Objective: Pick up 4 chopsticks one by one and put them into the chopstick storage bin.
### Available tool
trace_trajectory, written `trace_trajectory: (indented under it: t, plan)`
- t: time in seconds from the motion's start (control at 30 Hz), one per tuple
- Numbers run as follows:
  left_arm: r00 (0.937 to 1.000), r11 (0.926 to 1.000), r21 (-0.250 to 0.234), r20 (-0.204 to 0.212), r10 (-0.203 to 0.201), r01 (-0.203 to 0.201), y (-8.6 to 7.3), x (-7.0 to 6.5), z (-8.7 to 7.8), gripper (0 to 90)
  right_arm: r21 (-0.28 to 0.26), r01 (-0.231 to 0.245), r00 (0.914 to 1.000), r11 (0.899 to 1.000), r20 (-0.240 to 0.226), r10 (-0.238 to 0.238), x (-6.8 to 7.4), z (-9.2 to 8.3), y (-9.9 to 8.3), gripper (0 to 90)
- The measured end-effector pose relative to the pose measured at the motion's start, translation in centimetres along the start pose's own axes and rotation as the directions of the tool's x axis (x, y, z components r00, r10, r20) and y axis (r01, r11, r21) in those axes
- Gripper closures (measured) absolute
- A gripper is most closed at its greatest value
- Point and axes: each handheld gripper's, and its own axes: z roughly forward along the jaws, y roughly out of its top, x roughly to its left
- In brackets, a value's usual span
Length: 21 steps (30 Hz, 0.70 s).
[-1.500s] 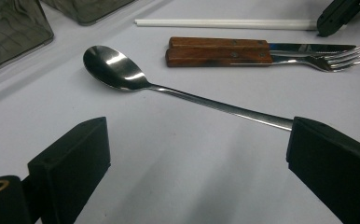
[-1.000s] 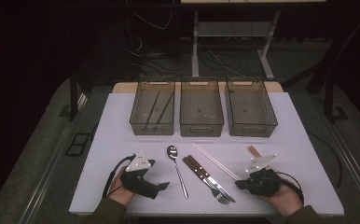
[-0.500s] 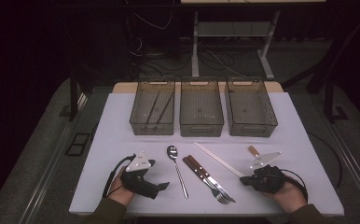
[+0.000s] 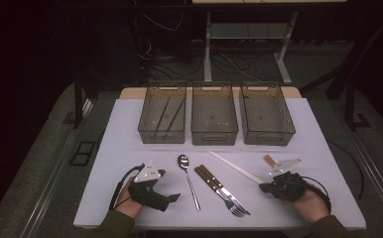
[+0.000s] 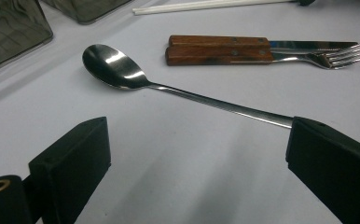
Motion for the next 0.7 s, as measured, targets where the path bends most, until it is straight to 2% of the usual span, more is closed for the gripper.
trace_trajectory:
  t: [0.17, 0.37, 0.47, 0.63, 0.7]
  plan:
    - [1.0000, 1.0000, 0.000, 0.000, -0.001, 0.001, 0.0, 0.0, 0.0, 4.9, -0.001, 0.002, 1.0000, 1.000, -0.007, -0.002, -0.3, 0.0, 0.0, 90.0]
    - [0.9999, 0.9999, -0.005, -0.002, -0.010, 0.010, 0.0, 0.0, 0.0, 5.0, -0.010, -0.011, 0.9981, 1.000, -0.061, 0.010, -0.2, -0.9, 0.7, 83.1]
    - [0.9999, 0.9999, -0.005, -0.003, -0.010, 0.010, 0.0, 0.0, 0.0, 5.0, -0.009, -0.018, 0.9980, 1.000, -0.060, 0.017, -0.5, -1.3, 1.2, 81.8]
    - [0.9999, 0.9999, -0.005, -0.001, -0.011, 0.011, 0.0, 0.0, 0.0, 5.1, 0.022, -0.012, 0.9997, 1.000, -0.023, 0.013, -1.3, -1.5, 2.3, 79.3]
    - [0.9999, 0.9999, -0.006, -0.001, -0.011, 0.011, 0.0, 0.0, 0.0, 5.1, 0.044, -0.011, 0.9995, 0.999, -0.028, 0.013, -1.5, -1.4, 3.0, 78.2]
